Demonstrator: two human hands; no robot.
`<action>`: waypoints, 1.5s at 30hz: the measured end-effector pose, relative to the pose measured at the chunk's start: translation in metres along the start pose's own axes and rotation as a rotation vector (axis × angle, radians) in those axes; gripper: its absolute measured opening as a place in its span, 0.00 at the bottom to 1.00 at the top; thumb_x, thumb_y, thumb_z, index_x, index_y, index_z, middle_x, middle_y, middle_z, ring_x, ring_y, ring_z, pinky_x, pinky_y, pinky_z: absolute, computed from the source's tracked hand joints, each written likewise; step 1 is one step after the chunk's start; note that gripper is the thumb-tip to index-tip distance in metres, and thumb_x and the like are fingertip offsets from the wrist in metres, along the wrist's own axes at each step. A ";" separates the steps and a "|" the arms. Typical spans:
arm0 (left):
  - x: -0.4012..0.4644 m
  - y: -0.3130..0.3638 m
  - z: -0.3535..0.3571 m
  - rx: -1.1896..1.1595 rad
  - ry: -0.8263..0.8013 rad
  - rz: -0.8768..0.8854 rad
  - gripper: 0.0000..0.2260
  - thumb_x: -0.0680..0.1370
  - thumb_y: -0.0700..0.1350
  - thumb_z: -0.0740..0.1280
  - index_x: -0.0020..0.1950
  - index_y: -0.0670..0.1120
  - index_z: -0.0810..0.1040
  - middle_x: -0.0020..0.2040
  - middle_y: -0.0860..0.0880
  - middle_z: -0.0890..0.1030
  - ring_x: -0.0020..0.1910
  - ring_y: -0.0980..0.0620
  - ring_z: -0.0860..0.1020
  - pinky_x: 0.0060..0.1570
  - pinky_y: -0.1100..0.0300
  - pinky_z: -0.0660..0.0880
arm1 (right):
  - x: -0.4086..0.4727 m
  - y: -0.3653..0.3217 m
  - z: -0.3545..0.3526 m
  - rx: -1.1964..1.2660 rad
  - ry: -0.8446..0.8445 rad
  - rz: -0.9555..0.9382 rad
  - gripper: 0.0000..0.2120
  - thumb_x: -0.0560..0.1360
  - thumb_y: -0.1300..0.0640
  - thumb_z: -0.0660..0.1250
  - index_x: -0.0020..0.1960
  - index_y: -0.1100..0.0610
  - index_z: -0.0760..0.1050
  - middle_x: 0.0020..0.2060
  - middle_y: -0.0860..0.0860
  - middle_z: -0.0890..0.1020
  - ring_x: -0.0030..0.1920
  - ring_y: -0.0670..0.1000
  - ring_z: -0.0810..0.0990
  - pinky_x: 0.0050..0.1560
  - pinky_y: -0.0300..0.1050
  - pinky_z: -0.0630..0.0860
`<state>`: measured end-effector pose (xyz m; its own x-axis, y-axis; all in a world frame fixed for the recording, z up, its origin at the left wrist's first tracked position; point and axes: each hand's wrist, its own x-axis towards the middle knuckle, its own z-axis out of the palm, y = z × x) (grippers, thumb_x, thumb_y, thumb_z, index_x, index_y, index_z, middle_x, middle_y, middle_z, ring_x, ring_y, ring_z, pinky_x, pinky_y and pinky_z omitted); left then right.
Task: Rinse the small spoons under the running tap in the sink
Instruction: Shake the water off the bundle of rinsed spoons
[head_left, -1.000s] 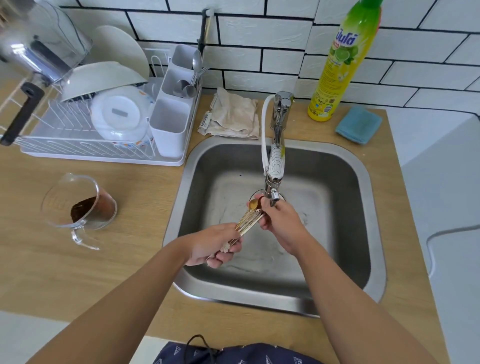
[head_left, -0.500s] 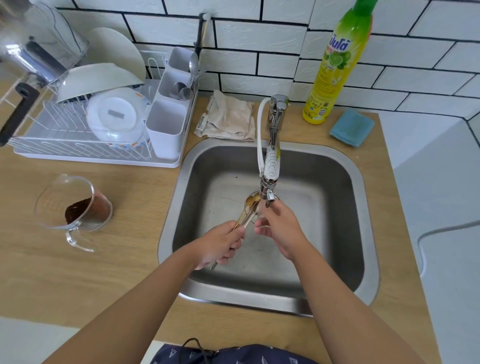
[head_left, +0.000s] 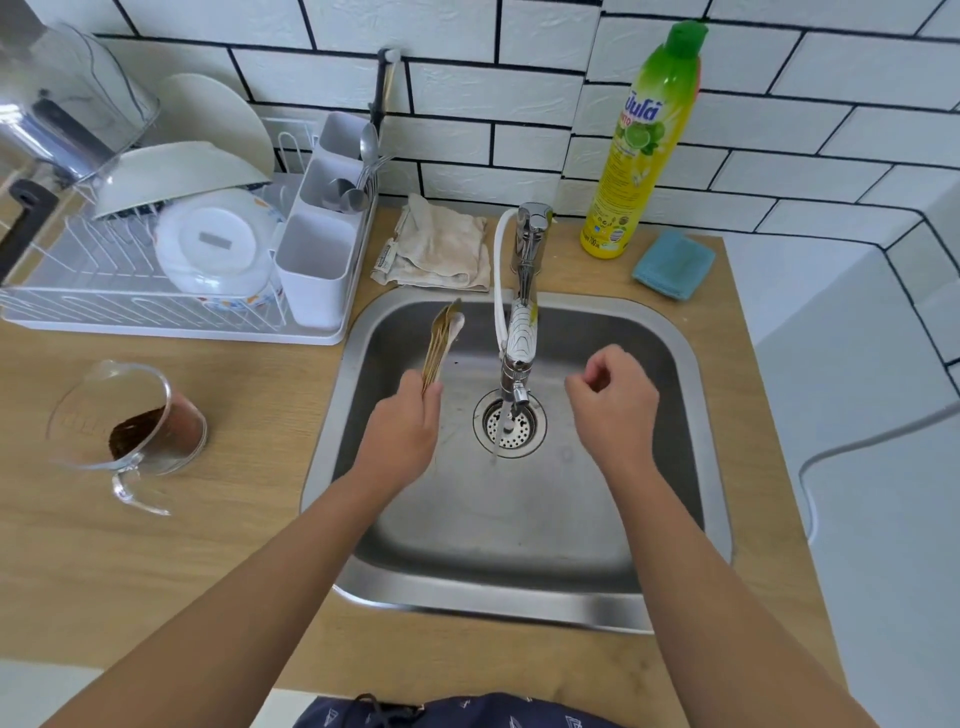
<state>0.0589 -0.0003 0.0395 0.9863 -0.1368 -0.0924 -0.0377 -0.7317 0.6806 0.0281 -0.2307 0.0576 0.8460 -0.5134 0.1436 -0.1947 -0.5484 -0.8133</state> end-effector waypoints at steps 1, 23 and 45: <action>-0.002 0.000 0.001 -0.042 0.053 0.043 0.11 0.85 0.54 0.53 0.45 0.51 0.65 0.32 0.50 0.74 0.25 0.54 0.70 0.24 0.58 0.69 | 0.000 -0.002 -0.002 0.032 0.069 -0.043 0.12 0.68 0.62 0.67 0.35 0.50 0.66 0.32 0.47 0.72 0.33 0.42 0.68 0.34 0.33 0.65; 0.000 -0.010 -0.005 0.575 -0.795 -0.436 0.14 0.80 0.34 0.65 0.66 0.35 0.72 0.53 0.38 0.79 0.41 0.44 0.85 0.32 0.61 0.80 | -0.015 0.039 0.000 -0.535 -0.843 0.231 0.28 0.73 0.55 0.75 0.71 0.55 0.73 0.63 0.56 0.79 0.61 0.59 0.79 0.54 0.45 0.75; -0.011 -0.033 -0.004 0.065 -0.331 -0.337 0.08 0.84 0.51 0.58 0.58 0.48 0.69 0.52 0.45 0.79 0.38 0.50 0.83 0.37 0.55 0.84 | 0.096 -0.099 0.008 -0.122 -0.476 -0.278 0.20 0.86 0.42 0.51 0.63 0.54 0.74 0.59 0.48 0.72 0.66 0.53 0.72 0.67 0.50 0.66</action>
<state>0.0504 0.0279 0.0205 0.8412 -0.0821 -0.5344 0.2556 -0.8106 0.5268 0.1323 -0.2207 0.1470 0.9987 0.0001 0.0504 0.0357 -0.7074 -0.7060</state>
